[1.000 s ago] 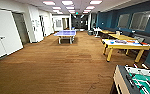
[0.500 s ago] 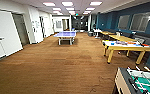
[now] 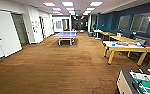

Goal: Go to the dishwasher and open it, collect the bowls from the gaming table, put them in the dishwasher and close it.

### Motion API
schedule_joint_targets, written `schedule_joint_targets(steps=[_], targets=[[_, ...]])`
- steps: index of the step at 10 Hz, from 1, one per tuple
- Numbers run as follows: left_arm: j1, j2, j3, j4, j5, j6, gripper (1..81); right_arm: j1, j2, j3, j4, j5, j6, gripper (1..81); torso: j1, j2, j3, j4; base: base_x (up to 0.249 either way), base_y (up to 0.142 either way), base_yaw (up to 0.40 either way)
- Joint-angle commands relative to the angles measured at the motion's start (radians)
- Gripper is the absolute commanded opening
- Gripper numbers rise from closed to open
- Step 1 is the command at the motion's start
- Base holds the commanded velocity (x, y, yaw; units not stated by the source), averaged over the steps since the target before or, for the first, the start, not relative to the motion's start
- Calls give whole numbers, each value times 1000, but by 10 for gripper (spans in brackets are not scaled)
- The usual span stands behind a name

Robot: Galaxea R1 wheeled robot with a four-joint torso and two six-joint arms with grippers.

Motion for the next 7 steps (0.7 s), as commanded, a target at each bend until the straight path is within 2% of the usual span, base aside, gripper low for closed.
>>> schedule_joint_targets(steps=[1,7], targets=[[-56,-8,0,-7,52,-3,811,47,10,5,-4,-48,-2,811,0,0,0,0,125,0,0],[-56,-8,0,-7,52,-3,811,49,10,5,-4,-46,-2,811,0,0,0,0,132,0,0]])
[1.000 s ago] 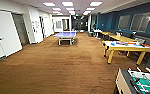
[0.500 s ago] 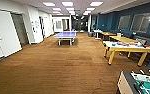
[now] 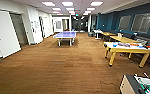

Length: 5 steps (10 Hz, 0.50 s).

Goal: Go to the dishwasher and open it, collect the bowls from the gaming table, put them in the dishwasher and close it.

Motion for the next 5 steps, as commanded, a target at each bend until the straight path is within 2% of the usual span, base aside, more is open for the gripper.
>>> schedule_joint_targets(steps=[1,5], targets=[[-54,-8,0,-7,53,-3,811,49,10,5,-4,-47,-2,811,0,0,0,0,135,0,0],[-55,-7,0,-6,53,-3,811,47,10,5,-4,-47,-2,811,0,0,0,0,135,0,0]])
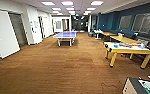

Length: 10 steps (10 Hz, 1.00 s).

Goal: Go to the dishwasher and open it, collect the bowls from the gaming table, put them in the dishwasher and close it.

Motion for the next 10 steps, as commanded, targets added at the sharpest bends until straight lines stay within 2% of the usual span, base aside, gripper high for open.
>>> schedule_joint_targets(steps=[1,10], targets=[[-53,-7,0,-6,53,-3,811,47,9,5,-4,-47,-2,811,0,0,0,0,135,0,0],[-55,-5,0,-6,53,-3,811,49,9,2,-6,-48,-3,811,0,0,0,0,144,0,0]])
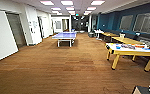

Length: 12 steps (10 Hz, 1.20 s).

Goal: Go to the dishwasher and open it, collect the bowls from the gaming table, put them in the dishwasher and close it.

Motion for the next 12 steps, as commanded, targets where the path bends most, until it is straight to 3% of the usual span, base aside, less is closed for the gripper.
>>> schedule_joint_targets(steps=[1,12], targets=[[-55,-5,0,-6,53,-3,811,51,9,2,-5,-48,-3,811,0,0,0,0,164,0,0],[-54,-5,0,-7,53,-3,811,48,9,3,-5,-46,-2,811,0,0,0,0,177,0,0]])
